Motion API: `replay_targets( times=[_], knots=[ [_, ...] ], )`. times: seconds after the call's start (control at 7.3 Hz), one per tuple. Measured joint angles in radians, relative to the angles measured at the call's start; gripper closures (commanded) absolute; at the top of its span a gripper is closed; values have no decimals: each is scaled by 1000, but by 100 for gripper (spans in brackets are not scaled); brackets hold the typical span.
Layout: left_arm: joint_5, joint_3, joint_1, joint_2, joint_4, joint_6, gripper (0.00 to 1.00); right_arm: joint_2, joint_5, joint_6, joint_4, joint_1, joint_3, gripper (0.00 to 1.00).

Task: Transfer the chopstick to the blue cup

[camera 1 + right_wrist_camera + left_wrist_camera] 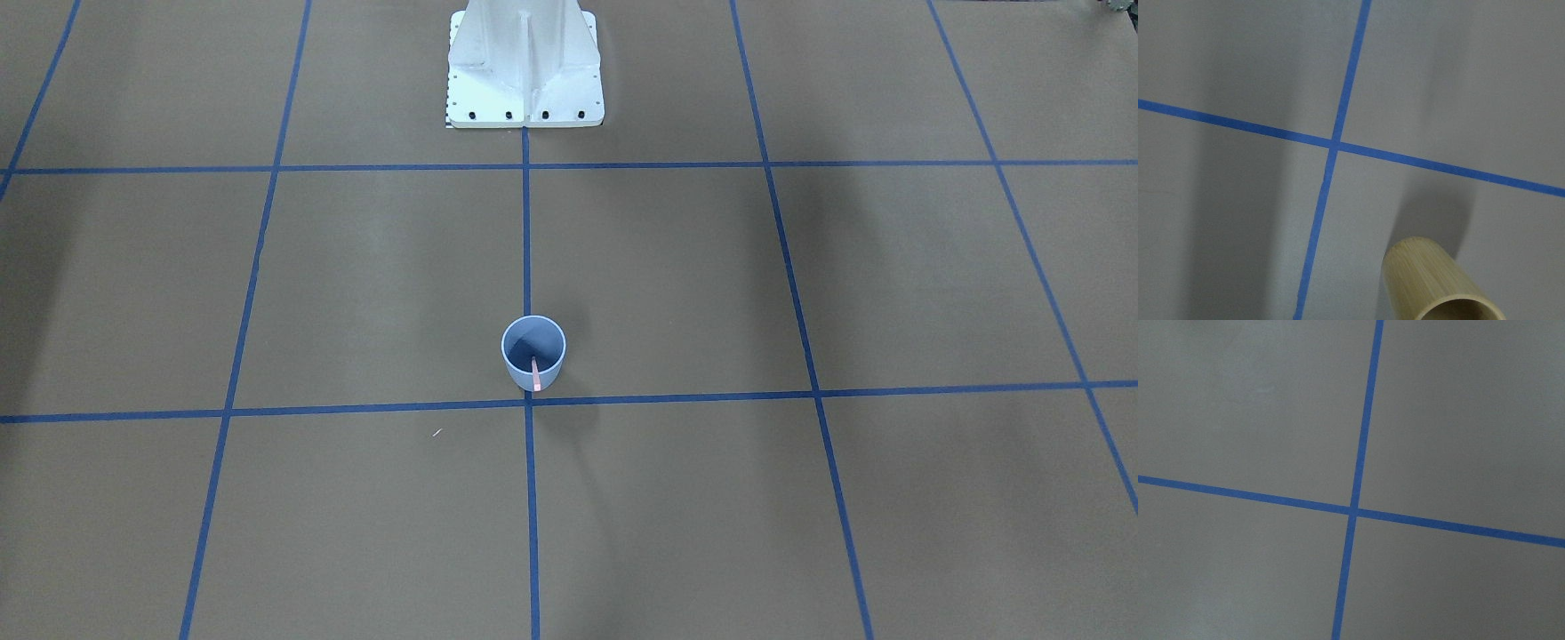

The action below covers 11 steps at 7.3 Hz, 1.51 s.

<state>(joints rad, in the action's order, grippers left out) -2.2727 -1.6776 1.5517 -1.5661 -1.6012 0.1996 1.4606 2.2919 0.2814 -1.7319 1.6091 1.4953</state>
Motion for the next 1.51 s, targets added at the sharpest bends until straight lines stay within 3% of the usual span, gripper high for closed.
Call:
replay_targets(
  times=[1.51],
  knots=[
    [-9,23,25,18,-2,-44,1,31,22,-70,62,25,23,0]
  ],
)
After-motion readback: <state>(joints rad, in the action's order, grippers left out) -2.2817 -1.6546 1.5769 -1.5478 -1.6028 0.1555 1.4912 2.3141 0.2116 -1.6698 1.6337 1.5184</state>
